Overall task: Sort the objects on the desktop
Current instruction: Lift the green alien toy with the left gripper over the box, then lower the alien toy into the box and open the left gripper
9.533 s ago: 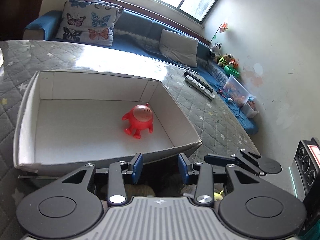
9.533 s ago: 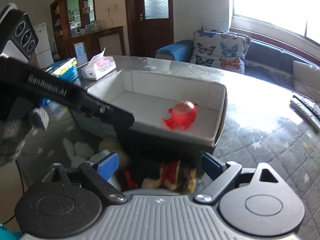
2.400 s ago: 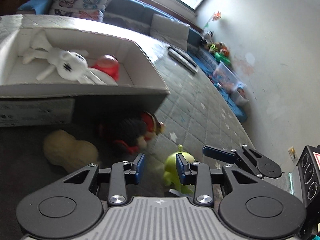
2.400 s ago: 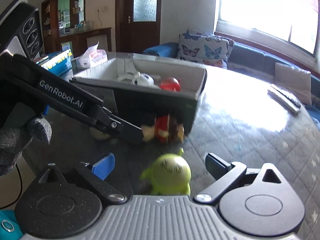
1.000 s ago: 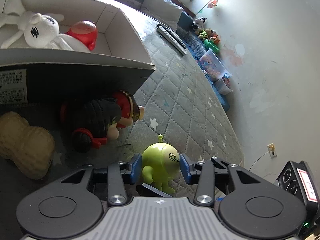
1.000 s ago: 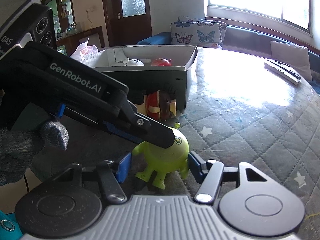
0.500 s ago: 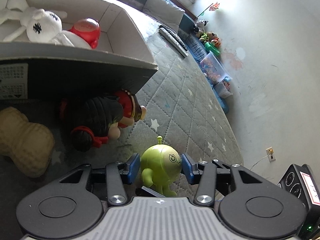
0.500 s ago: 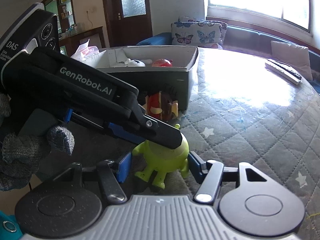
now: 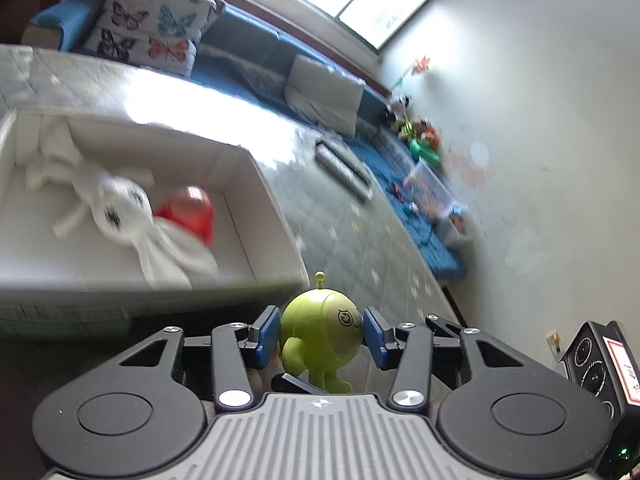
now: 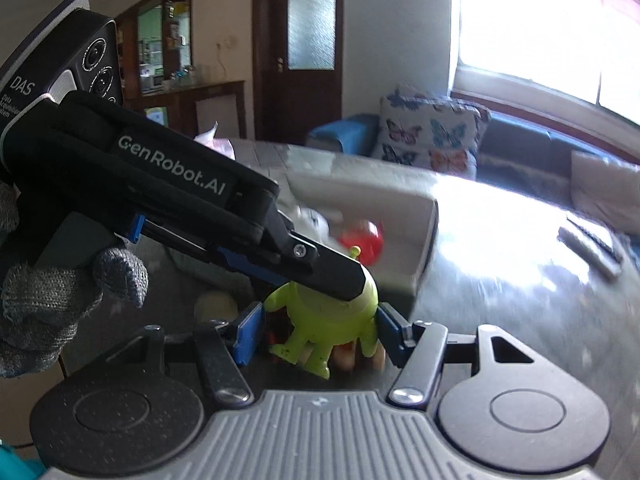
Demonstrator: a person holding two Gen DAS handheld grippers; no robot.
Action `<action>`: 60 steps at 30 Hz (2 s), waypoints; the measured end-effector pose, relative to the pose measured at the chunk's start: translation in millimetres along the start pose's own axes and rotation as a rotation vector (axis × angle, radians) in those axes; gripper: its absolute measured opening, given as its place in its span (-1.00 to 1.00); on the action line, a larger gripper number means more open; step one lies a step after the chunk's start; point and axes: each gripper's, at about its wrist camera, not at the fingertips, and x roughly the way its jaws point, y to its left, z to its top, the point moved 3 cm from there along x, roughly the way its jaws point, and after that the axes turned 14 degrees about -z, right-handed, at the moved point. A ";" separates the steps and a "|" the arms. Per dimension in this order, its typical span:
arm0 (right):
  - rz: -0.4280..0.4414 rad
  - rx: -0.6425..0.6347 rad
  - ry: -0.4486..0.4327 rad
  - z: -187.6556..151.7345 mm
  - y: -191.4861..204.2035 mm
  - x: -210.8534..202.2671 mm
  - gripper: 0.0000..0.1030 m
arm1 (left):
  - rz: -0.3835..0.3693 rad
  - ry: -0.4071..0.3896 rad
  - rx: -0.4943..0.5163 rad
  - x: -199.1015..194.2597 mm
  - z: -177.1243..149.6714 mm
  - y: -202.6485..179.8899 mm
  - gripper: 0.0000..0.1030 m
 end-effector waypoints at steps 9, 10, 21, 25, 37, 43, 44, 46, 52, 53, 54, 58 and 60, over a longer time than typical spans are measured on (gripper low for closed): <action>0.049 -0.018 -0.003 56.7 0.7 53.7 0.19 | 0.057 -0.055 -0.008 -2.3 61.7 29.1 -0.05; 0.055 -0.016 0.003 59.4 0.5 60.5 0.19 | 0.061 -0.058 -0.019 -0.8 65.3 35.0 -0.05; 0.104 -0.040 0.113 48.8 8.4 120.4 0.19 | 0.104 -0.016 -0.094 27.8 70.5 89.0 -0.05; 0.114 -0.036 0.140 39.7 9.0 125.1 0.20 | 0.109 -0.002 -0.104 32.4 67.0 94.7 -0.05; 0.137 0.007 0.195 30.6 0.3 134.8 0.23 | 0.131 0.031 -0.129 45.1 58.6 107.6 -0.05; 0.123 0.006 0.191 30.2 -1.4 131.0 0.21 | 0.119 0.034 -0.135 45.0 56.5 108.2 -0.05; 0.120 0.007 0.194 30.3 -1.6 131.0 0.20 | 0.120 0.032 -0.133 44.2 56.7 107.5 -0.05; 0.114 0.003 0.196 30.3 -1.1 130.8 0.19 | 0.126 0.031 -0.132 43.4 56.8 106.1 -0.05; 0.104 -0.007 0.195 30.7 3.1 129.0 0.10 | 0.145 0.035 -0.115 42.1 54.9 98.6 -0.05; 0.104 -0.009 0.195 30.8 3.7 128.1 0.10 | 0.149 0.037 -0.110 41.7 54.5 97.1 -0.05; 0.104 -0.010 0.194 31.2 4.1 127.1 0.10 | 0.151 0.037 -0.106 40.7 54.2 96.0 -0.05; 0.089 -0.015 0.203 31.6 4.1 125.6 0.09 | 0.150 0.039 -0.094 37.8 53.9 94.3 -0.08; 0.077 -0.020 0.211 31.2 3.6 126.9 0.08 | 0.154 0.044 -0.098 38.3 54.0 95.0 -0.08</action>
